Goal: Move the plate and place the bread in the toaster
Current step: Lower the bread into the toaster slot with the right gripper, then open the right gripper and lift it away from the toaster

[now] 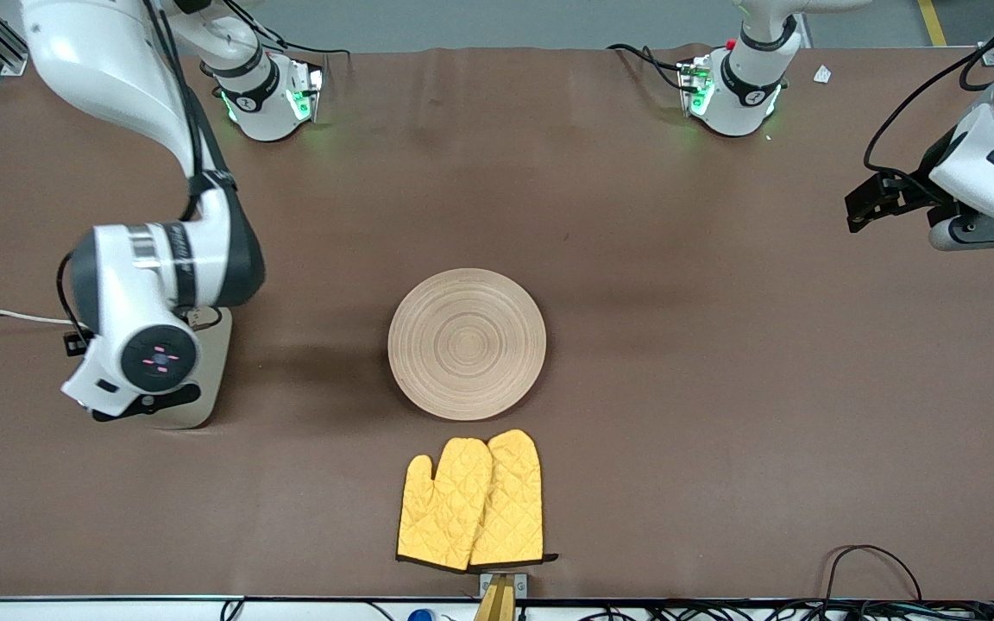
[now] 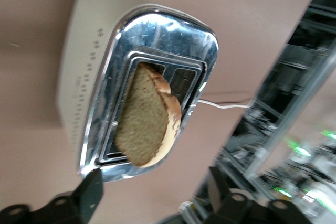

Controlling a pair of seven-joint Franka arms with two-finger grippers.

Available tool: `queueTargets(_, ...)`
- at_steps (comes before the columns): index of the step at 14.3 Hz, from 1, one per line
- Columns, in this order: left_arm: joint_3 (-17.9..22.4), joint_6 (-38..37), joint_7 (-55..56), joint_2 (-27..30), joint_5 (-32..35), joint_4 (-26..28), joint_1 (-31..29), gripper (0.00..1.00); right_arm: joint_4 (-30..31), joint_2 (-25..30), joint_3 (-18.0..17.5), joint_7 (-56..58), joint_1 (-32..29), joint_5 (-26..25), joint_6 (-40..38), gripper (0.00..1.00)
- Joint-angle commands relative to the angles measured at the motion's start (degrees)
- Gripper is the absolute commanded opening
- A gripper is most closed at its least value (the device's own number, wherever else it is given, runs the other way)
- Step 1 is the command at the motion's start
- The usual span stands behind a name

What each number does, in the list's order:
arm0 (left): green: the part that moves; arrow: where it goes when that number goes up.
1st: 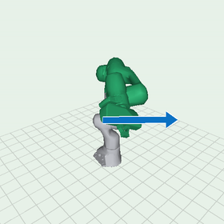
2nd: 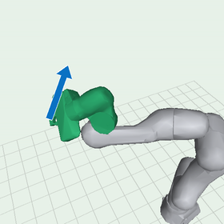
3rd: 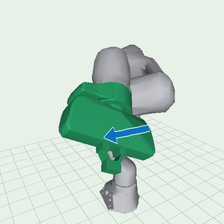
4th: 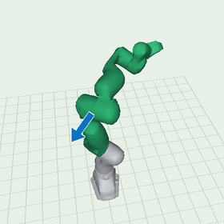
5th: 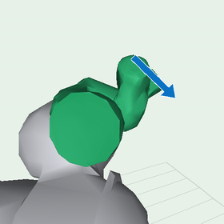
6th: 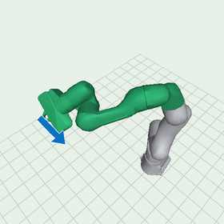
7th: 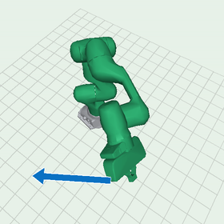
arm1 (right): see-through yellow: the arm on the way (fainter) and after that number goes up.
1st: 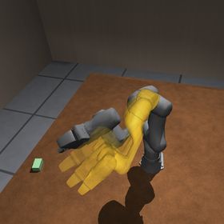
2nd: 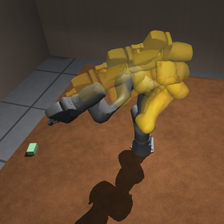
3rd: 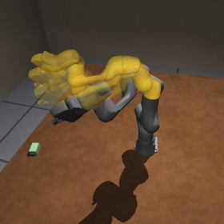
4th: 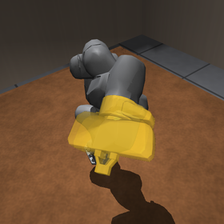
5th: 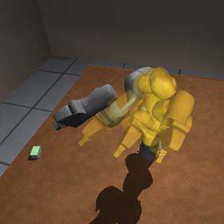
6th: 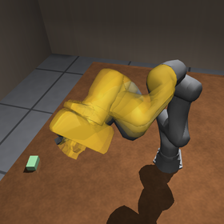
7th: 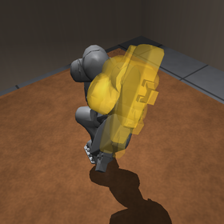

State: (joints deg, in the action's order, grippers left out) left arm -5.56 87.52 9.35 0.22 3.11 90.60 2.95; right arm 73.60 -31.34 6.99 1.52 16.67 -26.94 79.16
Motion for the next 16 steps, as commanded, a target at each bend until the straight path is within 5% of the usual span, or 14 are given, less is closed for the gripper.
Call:
queueTargets(1,-0.24,-0.25,-0.56,1.01,1.37,0.19,-0.22,1.00,1.98,6.89,-0.66,-0.55,-3.22,8.63,1.35,1.00)
queueTargets(7,-0.33,0.37,-0.73,2.33,1.55,0.80,0.13,1.00,9.16,21.64,-0.57,-0.55,-9.99,24.38,7.74,1.00)
queueTargets(11,-1.03,0.54,-0.82,3.03,0.76,0.89,-0.22,1.00,21.13,32.38,-0.57,-0.64,-10.52,25.80,16.72,1.00)
queueTargets(16,-0.94,0.19,-1.17,2.51,0.67,0.54,-0.31,1.00,18.78,32.58,-0.48,-0.64,-13.06,28.26,15.42,1.00)
